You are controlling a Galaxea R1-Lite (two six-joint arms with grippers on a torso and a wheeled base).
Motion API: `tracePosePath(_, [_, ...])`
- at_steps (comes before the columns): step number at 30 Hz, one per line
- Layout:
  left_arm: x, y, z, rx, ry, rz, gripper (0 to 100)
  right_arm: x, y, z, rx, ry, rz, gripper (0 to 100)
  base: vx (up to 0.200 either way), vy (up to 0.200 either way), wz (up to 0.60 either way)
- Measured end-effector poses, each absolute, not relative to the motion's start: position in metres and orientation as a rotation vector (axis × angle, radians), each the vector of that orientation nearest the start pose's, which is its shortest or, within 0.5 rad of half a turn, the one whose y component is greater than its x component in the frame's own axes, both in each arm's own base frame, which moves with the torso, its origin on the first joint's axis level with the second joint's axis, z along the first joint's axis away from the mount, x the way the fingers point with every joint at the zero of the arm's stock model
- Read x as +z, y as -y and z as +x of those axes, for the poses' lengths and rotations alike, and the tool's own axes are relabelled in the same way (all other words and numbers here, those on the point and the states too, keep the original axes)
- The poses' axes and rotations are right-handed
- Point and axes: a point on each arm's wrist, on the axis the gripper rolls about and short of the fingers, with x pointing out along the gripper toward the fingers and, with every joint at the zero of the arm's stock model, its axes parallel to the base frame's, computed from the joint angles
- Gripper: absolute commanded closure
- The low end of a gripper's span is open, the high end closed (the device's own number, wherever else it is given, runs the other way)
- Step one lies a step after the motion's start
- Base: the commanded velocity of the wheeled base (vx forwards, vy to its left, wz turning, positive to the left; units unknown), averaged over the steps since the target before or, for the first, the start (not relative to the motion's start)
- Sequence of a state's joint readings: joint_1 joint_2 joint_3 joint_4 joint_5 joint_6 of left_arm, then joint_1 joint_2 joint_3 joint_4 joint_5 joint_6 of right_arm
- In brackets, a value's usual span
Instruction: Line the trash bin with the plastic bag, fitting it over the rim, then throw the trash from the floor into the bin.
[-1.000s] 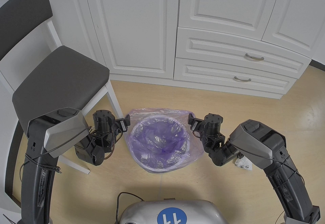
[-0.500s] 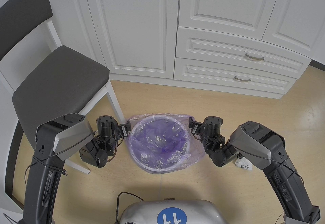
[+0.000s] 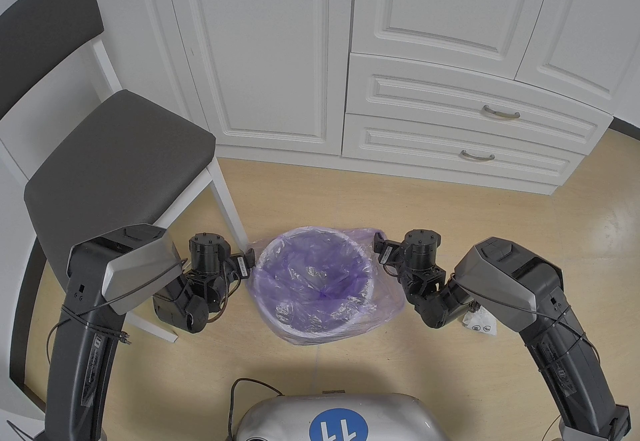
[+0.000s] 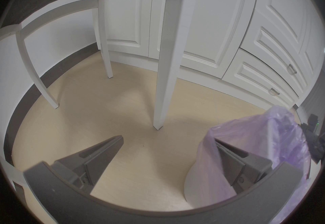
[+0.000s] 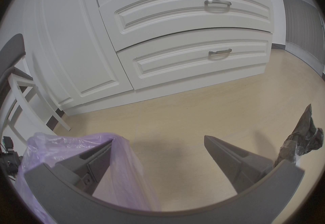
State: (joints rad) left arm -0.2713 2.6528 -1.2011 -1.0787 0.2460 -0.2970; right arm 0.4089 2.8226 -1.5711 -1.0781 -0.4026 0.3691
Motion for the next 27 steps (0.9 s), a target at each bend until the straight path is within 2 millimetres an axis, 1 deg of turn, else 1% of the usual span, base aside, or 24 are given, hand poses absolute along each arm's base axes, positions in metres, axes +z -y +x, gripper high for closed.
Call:
tracePosePath(4, [-0.046,0.113,0.428,-0.004,-0.382,-0.196,0,-0.05,-0.193,0.466,-0.023,-0.164,0.295,0,0.0,0.0,0.0])
tracePosePath(10, [-0.021,0.107,0.401,-0.09,-0.428,-0.166,0,-0.026,-0.188,0.446,-0.021,-0.224,0.222,0,0.0,0.0,0.0])
tracePosePath(14, [-0.013,0.104,0.389,-0.121,-0.453,-0.119,0,-0.022,-0.182,0.429,-0.003,-0.325,0.147,0,0.0,0.0,0.0])
tracePosePath(19, [-0.019,0.1,0.379,-0.128,-0.529,-0.066,0,-0.023,-0.182,0.415,0.048,-0.391,0.114,0,0.0,0.0,0.0])
tracePosePath(22, [-0.022,0.099,0.379,-0.128,-0.538,-0.061,0,-0.025,-0.183,0.412,0.055,-0.404,0.108,0,0.0,0.0,0.0])
tracePosePath(27, [-0.036,0.1,0.381,-0.127,-0.56,-0.056,0,-0.037,-0.186,0.408,0.079,-0.437,0.099,0,0.0,0.0,0.0])
